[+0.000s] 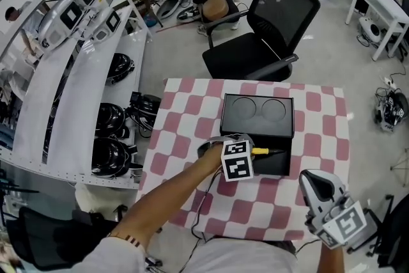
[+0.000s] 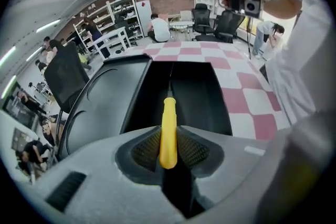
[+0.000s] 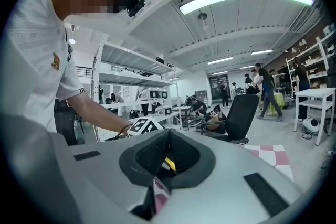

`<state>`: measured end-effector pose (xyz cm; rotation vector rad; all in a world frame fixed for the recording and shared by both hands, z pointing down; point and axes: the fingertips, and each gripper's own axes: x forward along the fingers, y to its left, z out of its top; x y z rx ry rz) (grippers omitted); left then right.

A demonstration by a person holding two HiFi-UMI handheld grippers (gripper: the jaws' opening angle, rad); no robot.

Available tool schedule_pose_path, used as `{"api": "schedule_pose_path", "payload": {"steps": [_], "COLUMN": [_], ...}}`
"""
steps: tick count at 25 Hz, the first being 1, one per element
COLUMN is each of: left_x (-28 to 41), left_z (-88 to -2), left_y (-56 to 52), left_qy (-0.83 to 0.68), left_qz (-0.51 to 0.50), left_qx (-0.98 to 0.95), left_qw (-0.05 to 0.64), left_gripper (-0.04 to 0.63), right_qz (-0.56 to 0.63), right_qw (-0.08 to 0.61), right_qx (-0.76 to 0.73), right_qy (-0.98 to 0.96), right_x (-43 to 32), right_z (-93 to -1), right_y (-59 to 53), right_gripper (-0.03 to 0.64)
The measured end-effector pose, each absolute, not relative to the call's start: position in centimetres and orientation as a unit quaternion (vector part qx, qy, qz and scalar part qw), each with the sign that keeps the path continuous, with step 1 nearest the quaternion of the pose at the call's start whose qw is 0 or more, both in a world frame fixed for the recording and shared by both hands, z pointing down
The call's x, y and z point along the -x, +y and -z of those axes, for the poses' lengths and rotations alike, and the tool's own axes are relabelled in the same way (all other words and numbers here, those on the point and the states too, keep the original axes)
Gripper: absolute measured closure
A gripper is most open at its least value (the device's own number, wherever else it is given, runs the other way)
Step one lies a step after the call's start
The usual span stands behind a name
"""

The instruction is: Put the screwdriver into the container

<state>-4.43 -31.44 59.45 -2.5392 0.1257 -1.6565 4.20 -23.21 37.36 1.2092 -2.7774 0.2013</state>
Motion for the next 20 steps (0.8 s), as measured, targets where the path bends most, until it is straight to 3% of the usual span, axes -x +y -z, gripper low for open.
{"api": "schedule_pose_path", "payload": {"steps": [8,17,20], "left_x": [5.0,5.0,5.1], "left_z": [-61.6,-61.8,-61.5], "left_y": [-32.0,-32.0,-31.6], "left_qy": [0.041,0.046,0.045], "left_qz": [0.627,0.633,0.623], "left_qx": [0.774,0.768,0.778], "left_qw": [0.084,0.085,0.071], "left_gripper": [0.502,0.5,0.444], "right_qz": [-0.064,-0.065,-0.064], "right_qw": [0.053,0.046,0.047], "right_qx": [-0.399,-0.395,-0.393], "right_qy": [-0.913,-0.915,-0.916], "right_x": [-5.3,-5.7,-5.7], "right_z": [-37.7,-37.7,-37.6], "right_y": [-23.2,-23.3,-23.2], "right_gripper": [0.606,0.606,0.606]}}
